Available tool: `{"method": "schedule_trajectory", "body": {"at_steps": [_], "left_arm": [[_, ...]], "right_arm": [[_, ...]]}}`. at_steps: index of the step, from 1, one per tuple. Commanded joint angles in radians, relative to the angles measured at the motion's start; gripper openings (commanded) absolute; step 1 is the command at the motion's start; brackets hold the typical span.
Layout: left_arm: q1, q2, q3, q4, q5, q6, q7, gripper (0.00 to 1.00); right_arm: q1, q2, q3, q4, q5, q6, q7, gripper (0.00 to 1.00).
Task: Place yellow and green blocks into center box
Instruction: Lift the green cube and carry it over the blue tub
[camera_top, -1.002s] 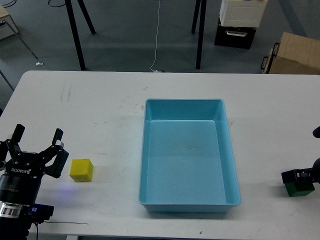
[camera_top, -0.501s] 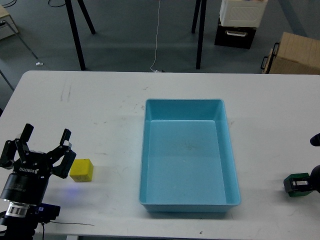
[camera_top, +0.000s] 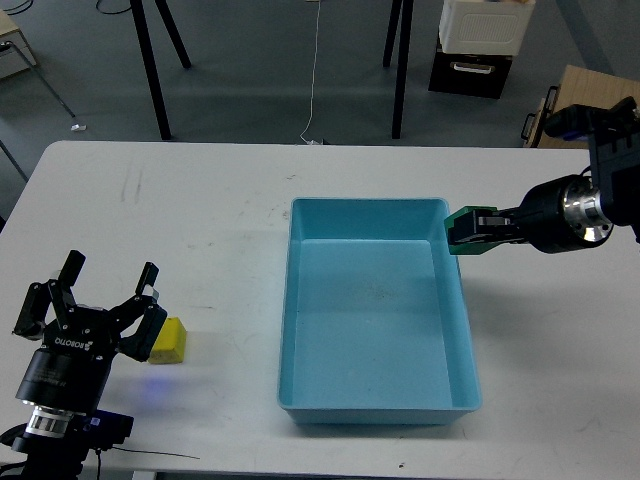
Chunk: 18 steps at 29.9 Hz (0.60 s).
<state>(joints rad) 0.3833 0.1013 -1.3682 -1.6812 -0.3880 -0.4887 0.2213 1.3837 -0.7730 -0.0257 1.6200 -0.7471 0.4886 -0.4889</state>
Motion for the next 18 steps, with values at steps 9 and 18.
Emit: {"method": "schedule_trajectory", "body": {"at_steps": [9,18], "left_arm": [[0.005,0.005,-0.008,0.001,-0.002,0.000,-0.002,1.00],[0.000,0.005,-0.008,0.005,-0.003,0.000,-0.002,1.00]], "right_arm": [[0.095,0.521,-0.236,-0.302,0.017,0.000,0.000,0.27],[0.092,0.574,-0.229,-0.370,0.022,0.000,0.000,1.00]]}}
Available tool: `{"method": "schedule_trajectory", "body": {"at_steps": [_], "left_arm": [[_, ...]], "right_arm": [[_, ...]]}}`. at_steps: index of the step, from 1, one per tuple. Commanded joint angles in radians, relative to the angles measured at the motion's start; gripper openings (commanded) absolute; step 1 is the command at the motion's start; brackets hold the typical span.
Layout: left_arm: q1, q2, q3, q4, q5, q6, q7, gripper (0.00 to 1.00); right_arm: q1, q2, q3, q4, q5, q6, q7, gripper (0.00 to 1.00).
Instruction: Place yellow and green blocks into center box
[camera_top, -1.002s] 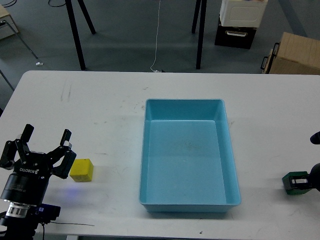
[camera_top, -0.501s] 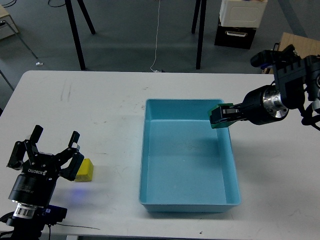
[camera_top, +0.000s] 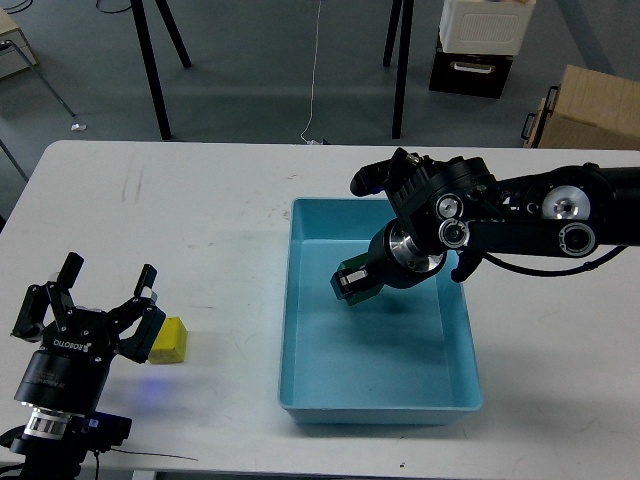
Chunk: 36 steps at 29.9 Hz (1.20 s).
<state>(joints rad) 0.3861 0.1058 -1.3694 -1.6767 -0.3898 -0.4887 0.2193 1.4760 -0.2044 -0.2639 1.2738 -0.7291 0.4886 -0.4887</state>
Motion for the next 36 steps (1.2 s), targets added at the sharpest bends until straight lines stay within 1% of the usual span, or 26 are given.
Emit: {"method": "schedule_trajectory", "body": {"at_steps": [1,7,10,12,16,20,24,28,29,30,31,33,34,36], "left_arm": [[-0.003,0.000,-0.007,-0.001,-0.001,0.000,0.000,1.00],[-0.019,0.000,0.003,0.000,0.000,0.000,0.002,1.00],[-0.029,0.000,0.003,-0.001,0.000,0.000,0.003,1.00],[-0.042,0.002,0.004,-0.001,0.000,0.000,0.003,1.00],[-0.055,0.005,0.006,-0.001,0.000,0.000,0.005,1.00],[-0.061,0.006,0.009,-0.001,0.000,0.000,0.009,1.00],[-0.075,0.008,0.010,-0.001,0.000,0.000,0.012,1.00],[-0.088,0.009,0.018,0.000,0.000,0.000,0.012,1.00],[-0.092,0.009,0.018,0.002,0.002,0.000,0.012,1.00],[-0.093,0.009,0.018,0.002,0.000,0.000,0.012,1.00],[-0.095,0.009,0.018,0.003,0.000,0.000,0.012,1.00],[-0.096,0.011,0.016,0.005,0.002,0.000,0.012,1.00],[-0.096,0.011,0.016,0.005,0.000,0.000,0.012,1.00],[-0.098,0.011,0.016,0.011,0.000,0.000,0.012,1.00]], "right_arm": [[0.000,0.010,0.011,-0.033,0.003,0.000,0.000,1.00],[0.020,-0.007,0.023,-0.076,0.008,0.000,0.000,1.00],[0.073,-0.105,0.093,-0.114,0.028,0.000,0.000,1.00],[0.107,-0.186,0.146,-0.125,0.095,0.000,0.000,1.00],[0.168,-0.384,0.250,-0.157,0.308,0.000,0.000,1.00],[0.158,-0.570,0.411,-0.211,0.563,0.000,0.000,1.00],[0.112,-0.682,0.497,-0.306,0.785,0.000,0.000,1.00],[0.026,-0.737,0.569,-0.439,1.041,0.000,0.000,1.00],[-0.008,-0.748,0.589,-0.461,1.129,0.000,0.015,1.00],[-0.041,-0.759,0.606,-0.473,1.201,0.000,0.054,1.00],[-0.080,-0.771,0.629,-0.479,1.277,0.000,0.105,1.00],[-0.147,-0.774,0.681,-0.505,1.381,0.000,0.175,1.00],[-0.176,-0.770,0.707,-0.530,1.410,0.000,0.191,1.00],[-0.226,-0.759,0.765,-0.560,1.454,0.000,0.199,1.00]]}}
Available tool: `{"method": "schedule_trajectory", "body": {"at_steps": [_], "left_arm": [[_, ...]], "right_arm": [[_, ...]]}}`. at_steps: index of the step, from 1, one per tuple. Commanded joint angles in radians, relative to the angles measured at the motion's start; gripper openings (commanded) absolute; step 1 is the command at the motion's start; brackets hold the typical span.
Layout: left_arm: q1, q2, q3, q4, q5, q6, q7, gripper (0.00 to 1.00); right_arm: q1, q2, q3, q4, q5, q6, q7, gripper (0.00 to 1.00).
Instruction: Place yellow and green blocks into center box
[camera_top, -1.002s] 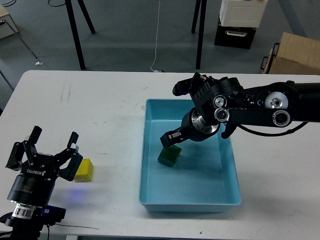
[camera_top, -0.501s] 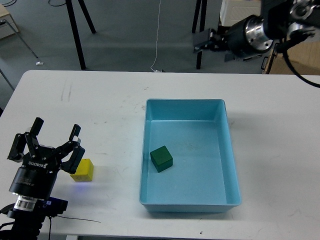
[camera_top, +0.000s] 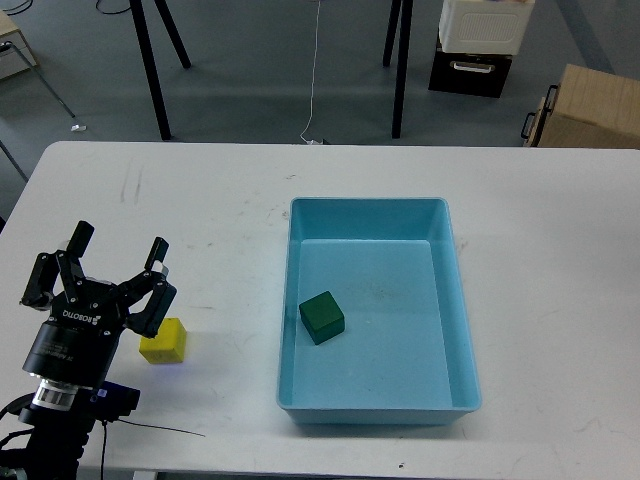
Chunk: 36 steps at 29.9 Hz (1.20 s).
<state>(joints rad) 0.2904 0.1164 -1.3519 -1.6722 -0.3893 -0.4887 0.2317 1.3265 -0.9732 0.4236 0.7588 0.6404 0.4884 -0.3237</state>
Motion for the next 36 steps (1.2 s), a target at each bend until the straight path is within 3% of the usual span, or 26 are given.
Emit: {"method": "schedule_trajectory", "body": {"at_steps": [1,14,29,32,36], "left_arm": [[-0.007,0.000,-0.001,0.012,0.000,0.000,0.000,1.00],[-0.030,-0.001,-0.001,0.035,0.000,0.000,-0.009,1.00],[-0.025,0.000,-0.006,0.031,-0.002,0.000,-0.009,1.00],[-0.030,0.000,-0.003,0.034,0.000,0.000,-0.009,1.00],[-0.037,0.000,-0.003,0.037,0.000,0.000,-0.008,1.00]], "right_arm": [[-0.098,0.017,0.104,-0.047,0.106,0.000,0.035,1.00],[-0.359,0.051,0.277,-0.024,0.252,0.000,0.034,1.00],[-0.253,0.025,0.264,-0.004,-0.041,0.000,0.055,1.00],[-0.254,0.048,0.274,0.027,-0.031,0.000,0.060,1.00],[-0.256,0.198,0.294,0.002,-0.031,0.000,0.098,1.00]]}}
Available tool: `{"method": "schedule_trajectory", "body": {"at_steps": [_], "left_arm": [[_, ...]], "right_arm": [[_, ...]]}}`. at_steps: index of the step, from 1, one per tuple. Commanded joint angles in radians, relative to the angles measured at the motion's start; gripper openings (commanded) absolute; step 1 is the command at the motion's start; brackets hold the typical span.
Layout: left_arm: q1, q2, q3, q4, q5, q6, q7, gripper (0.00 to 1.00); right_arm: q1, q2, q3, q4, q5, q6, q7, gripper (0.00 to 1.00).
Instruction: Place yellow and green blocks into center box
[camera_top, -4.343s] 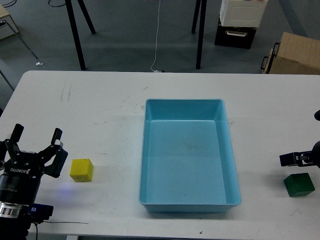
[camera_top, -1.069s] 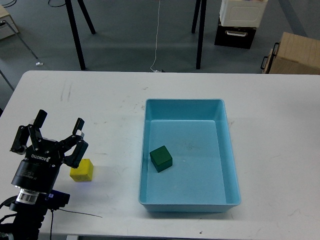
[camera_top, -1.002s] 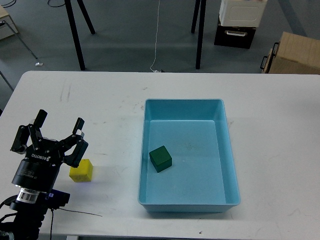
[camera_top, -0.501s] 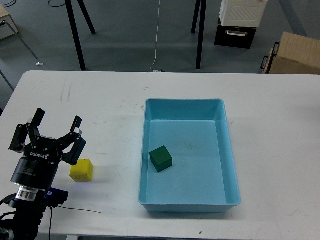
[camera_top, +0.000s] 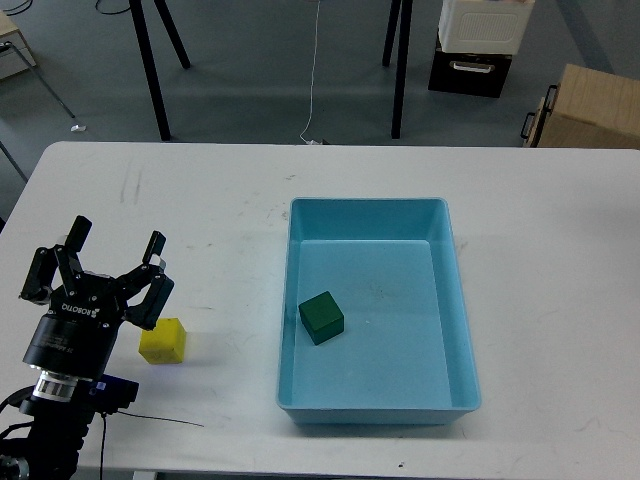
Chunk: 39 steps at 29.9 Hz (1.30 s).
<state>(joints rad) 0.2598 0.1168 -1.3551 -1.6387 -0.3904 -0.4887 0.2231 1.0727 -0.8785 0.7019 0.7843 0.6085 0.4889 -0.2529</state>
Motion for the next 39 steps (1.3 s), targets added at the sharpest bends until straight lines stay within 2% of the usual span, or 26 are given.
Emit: {"method": "schedule_trajectory", "body": {"at_steps": [1,6,11,18,23,29,34,36,39], "left_arm": [[-0.008,0.000,0.001,0.005,-0.001,0.000,0.001,1.00],[-0.016,0.001,0.001,0.019,0.001,0.000,0.004,1.00],[-0.028,0.000,0.002,0.019,0.001,0.000,0.002,1.00],[-0.039,0.001,0.001,0.017,0.002,0.000,-0.001,1.00],[-0.043,0.004,-0.006,0.008,0.002,0.000,-0.002,1.00],[-0.040,0.004,-0.013,-0.001,0.001,0.000,-0.004,1.00],[-0.028,-0.002,-0.016,-0.013,0.001,0.000,-0.007,1.00],[-0.024,-0.015,-0.039,-0.013,-0.004,0.000,-0.025,1.00],[-0.016,-0.032,-0.125,0.016,-0.005,0.000,-0.114,1.00]], "right_arm": [[-0.003,0.137,0.030,-0.055,0.000,0.000,0.030,1.00],[-0.045,0.217,0.174,-0.129,0.000,0.000,0.032,1.00],[-0.279,0.216,0.427,-0.105,0.002,0.000,0.030,1.00],[-0.907,0.225,0.810,0.280,-0.001,0.000,0.027,1.00],[-1.264,0.370,0.973,0.568,-0.010,0.000,0.026,1.00],[-1.497,0.622,1.002,0.736,-0.061,0.000,0.024,1.00],[-1.536,0.667,0.999,0.756,-0.095,0.000,0.024,1.00],[-1.539,0.662,1.002,0.757,-0.098,0.000,0.026,1.00],[-1.544,0.630,0.996,0.762,-0.099,0.000,0.026,1.00]]}}
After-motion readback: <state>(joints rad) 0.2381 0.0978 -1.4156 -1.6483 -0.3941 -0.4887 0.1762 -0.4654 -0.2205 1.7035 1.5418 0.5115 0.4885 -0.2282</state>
